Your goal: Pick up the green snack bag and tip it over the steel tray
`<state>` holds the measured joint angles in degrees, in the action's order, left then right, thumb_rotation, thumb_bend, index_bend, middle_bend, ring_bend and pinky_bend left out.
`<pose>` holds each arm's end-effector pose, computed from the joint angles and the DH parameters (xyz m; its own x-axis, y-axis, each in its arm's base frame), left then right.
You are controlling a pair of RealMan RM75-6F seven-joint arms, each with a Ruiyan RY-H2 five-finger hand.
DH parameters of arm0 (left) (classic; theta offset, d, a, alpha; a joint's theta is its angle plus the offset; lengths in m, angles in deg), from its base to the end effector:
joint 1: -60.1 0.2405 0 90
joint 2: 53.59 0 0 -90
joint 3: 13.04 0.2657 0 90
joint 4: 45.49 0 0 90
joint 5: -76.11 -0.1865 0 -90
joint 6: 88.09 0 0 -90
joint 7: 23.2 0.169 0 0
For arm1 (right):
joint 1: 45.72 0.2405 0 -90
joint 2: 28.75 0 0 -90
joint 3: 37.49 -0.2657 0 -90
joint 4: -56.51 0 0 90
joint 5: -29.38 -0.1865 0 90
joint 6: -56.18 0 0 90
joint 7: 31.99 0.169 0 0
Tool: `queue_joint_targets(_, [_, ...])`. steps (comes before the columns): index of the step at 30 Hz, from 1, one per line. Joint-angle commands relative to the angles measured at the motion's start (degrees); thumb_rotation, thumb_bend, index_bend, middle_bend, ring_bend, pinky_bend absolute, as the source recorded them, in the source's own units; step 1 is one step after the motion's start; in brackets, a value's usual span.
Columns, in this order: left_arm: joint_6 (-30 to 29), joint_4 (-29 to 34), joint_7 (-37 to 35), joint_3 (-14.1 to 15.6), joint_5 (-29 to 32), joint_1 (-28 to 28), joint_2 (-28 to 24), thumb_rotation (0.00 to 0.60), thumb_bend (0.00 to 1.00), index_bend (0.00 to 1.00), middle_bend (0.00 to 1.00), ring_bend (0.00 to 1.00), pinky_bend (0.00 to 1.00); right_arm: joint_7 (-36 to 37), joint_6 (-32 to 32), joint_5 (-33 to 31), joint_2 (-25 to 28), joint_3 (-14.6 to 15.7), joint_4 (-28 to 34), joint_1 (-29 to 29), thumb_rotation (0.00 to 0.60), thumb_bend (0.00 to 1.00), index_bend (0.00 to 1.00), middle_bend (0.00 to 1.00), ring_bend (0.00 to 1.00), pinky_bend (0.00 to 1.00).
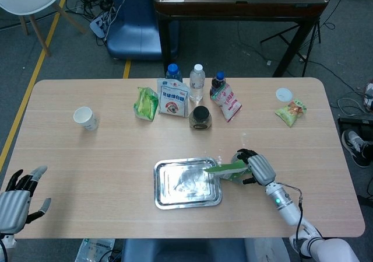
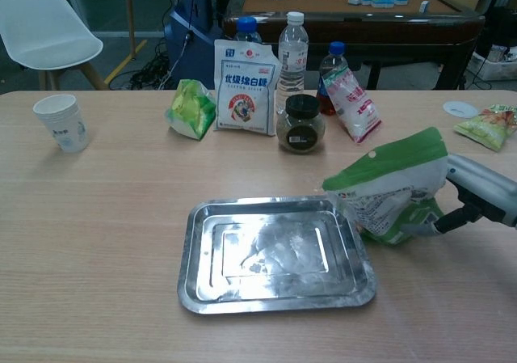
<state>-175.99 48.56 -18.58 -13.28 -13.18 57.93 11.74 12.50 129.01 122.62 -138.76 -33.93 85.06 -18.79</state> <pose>-0.3043 0.1813 0.1724 0.4268 0.0172 0.9042 0.9042 -0.0248 -0.4263 -0.2835 -0.3161 -0.0429 0.0869 -0.3003 0.9499 -0.9481 -0.3176 -0.0137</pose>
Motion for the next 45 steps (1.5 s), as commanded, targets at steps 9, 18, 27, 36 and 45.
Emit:
queue_joint_targets(9, [-0.1,0.9,0.8,0.1,-0.2,0.0,-0.3,0.600,0.31,0.11,0.15,0.20,0.04,-1.0,1.0,0.0,1.9,0.2,1.6,-1.5,0.600,0.00,0.37,0.33,0.17,0.20])
queue_joint_targets(18, [0.4,1.7,1.4,-0.2,-0.1,-0.4,-0.5,0.600,0.31,0.11,0.15,0.20,0.04,-6.7,5.1,-0.1,8.2,0.7,7.6,-5.3,0.600,0.00,0.36,0.33,0.17,0.20])
queue_joint_targets(27, [1.5,2.0,1.6,-0.5,0.4,-1.2,-0.4,0.600,0.31,0.11,0.15,0.20,0.04,-21.7,9.3,-1.0,23.5,0.3,29.2,-8.8,0.600,0.09,0.36,0.35,0.17,0.20])
queue_joint_targets(36, [0.8,1.9,1.4,-0.9,0.4,-1.3,-0.4,0.600,0.31,0.11,0.15,0.20,0.04,-38.0,10.7,-6.5,38.5,-1.5,51.6,-13.0,0.600,0.15,0.36,0.36,0.20,0.23])
queue_joint_targets(45, [0.4,3.5,2.4,-1.0,0.0,-1.4,-1.0,0.600,0.31,0.11,0.15,0.20,0.04,-45.4,13.0,-10.8,46.3,-2.5,62.5,-17.6,0.600,0.16,0.36,0.38,0.24,0.28])
